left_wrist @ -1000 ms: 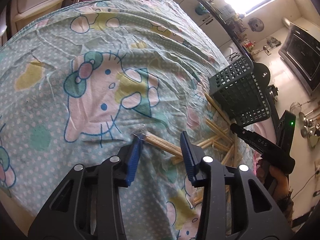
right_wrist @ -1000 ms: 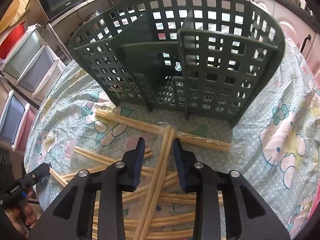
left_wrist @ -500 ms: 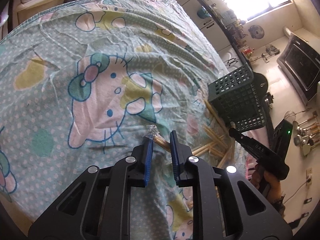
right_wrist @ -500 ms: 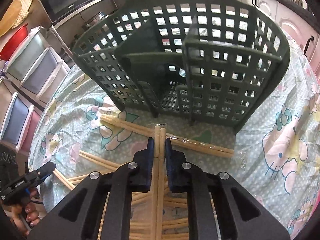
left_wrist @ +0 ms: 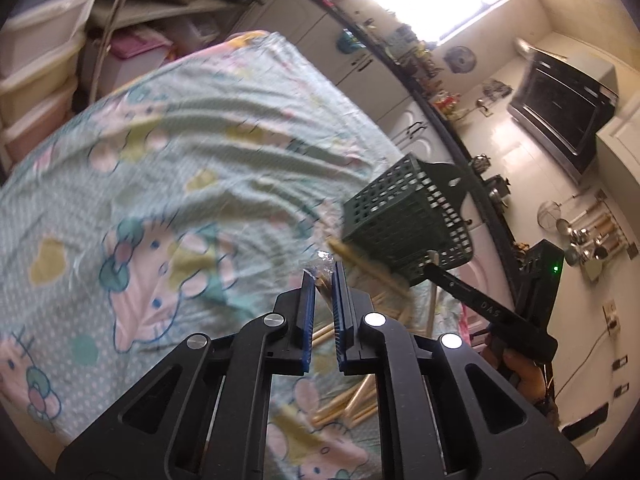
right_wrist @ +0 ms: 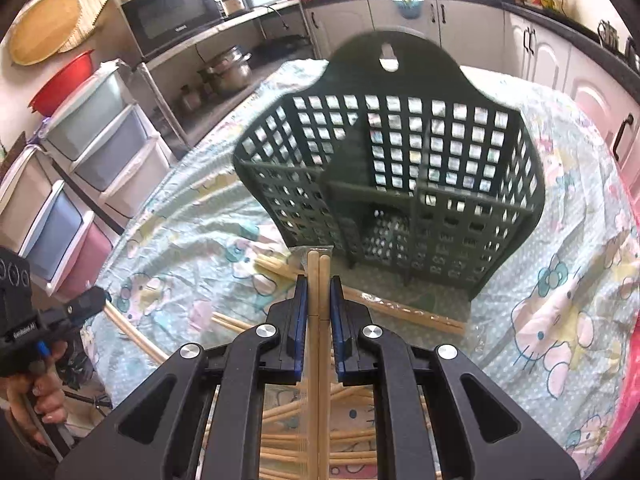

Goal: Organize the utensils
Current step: 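Lift the held chopsticks upright with both grippers over the green basket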

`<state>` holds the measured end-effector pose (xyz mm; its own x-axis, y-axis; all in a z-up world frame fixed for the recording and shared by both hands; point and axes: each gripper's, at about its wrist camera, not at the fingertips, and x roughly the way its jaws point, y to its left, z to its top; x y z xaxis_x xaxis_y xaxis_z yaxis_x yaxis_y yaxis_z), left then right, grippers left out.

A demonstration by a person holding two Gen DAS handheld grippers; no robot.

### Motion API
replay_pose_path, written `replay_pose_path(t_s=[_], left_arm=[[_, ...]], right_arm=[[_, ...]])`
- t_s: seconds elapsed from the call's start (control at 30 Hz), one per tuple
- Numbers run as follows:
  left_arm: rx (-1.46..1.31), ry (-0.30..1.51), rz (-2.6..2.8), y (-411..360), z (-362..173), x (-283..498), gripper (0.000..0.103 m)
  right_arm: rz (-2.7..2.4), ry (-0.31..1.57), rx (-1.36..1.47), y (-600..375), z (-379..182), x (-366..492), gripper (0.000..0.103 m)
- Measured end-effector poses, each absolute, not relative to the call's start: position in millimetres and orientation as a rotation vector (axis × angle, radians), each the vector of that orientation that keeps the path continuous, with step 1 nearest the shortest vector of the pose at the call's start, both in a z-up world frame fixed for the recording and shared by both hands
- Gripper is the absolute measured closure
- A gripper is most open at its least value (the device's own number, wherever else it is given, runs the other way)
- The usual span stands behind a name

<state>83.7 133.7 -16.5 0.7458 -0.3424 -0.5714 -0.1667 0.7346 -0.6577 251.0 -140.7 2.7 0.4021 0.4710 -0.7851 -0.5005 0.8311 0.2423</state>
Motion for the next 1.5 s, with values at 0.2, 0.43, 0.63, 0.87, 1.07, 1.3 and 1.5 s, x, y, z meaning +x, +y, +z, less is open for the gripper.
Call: replay_pose_path(t_s=[0.2, 0.43, 0.63, 0.87, 1.07, 1.3, 1.5], left_arm=[[-0.692, 0.701, -0.152, 122.7, 12.7, 93.6, 0.1], [-0.605, 0.663, -0.204, 106.9, 44.3, 107.3, 0.101], [-0.544, 0.638, -0.261, 90.7, 69.1, 117.3, 0.101], [-0.475, 0.598, -0.326, 66.6, 100.8, 127.5, 0.101], [-0.426, 0.547, -0.369, 49.3, 128.8, 134.7, 0.101], [-0.374, 0.488, -0.402, 34.8, 162.6, 147.5, 0.101], [-0.339, 0.43, -0.414, 29.2, 191.3, 164.6, 0.101]], right_arm=[[0.636, 0.935, -0.032, -137.6, 23.0, 245.1, 0.092], [0.672, 0.875, -0.035, -135.3, 49.8, 237.5, 0.092], [0.705, 0.809, -0.034, -135.0, 75.8, 230.3, 0.092], [0.73, 0.718, -0.014, -142.6, 109.8, 221.0, 0.092], [0.732, 0.646, 0.001, -152.8, 136.8, 219.2, 0.092], [0.711, 0.567, 0.018, -167.5, 164.0, 220.8, 0.092], [0.671, 0.471, 0.04, -181.7, 190.9, 226.0, 0.092]])
